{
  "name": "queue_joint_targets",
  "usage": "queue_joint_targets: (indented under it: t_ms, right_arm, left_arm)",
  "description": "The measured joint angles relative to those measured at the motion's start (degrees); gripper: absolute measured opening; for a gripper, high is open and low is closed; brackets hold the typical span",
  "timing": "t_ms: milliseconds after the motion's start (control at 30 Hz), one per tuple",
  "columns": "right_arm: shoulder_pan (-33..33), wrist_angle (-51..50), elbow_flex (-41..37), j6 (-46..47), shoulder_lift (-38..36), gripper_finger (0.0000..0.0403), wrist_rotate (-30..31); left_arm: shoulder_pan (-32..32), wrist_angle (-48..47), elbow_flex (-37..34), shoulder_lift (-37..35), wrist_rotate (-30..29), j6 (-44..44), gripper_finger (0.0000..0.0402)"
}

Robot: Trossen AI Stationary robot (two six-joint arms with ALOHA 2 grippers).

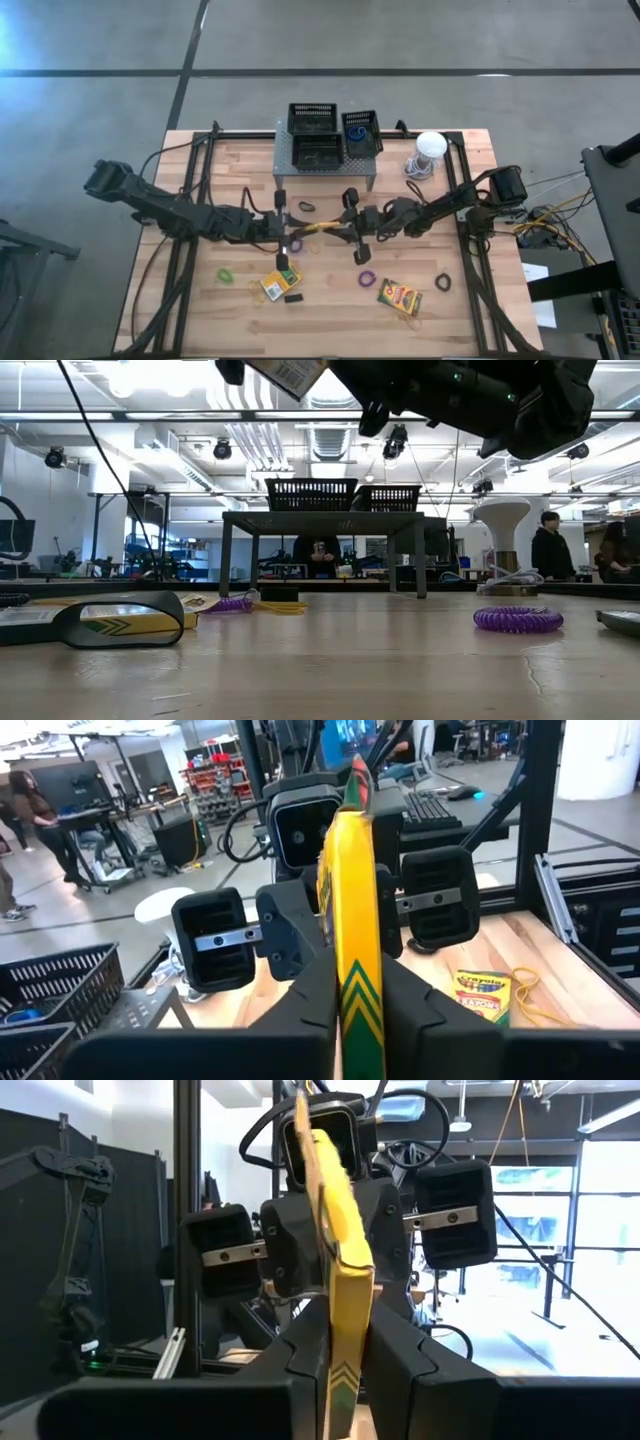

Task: Pick & Place Office Desk Supplies
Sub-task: Put the crayon box in the top left black bin

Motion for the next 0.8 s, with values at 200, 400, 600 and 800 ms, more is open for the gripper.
queue_joint_targets:
  t_ms: [200, 400, 600, 800]
  right_arm:
    - [-0.04, -4.36, -0.12, 0.52, -0.90, 0.0084, 0.11]
    - [-0.04, -31.18, 0.06, 1.27, -10.68, 0.0134, 4.40]
    - [0.30, -63.16, 1.46, 8.15, -22.60, 0.0144, 17.25]
    - [2.07, -63.94, 0.53, 8.43, -25.15, 0.0132, 23.48]
  left_arm:
    - [-0.04, -1.66, 0.11, 0.04, 0.34, 0.07, 0.0027]
    - [-0.16, -21.58, 8.49, -0.55, -3.89, -3.01, 0.0033]
    - [1.94, -45.65, 21.58, -0.50, -12.53, -4.23, 0.0035]
    - [14.40, -59.78, 35.03, -0.48, -13.13, -1.25, 0.0036]
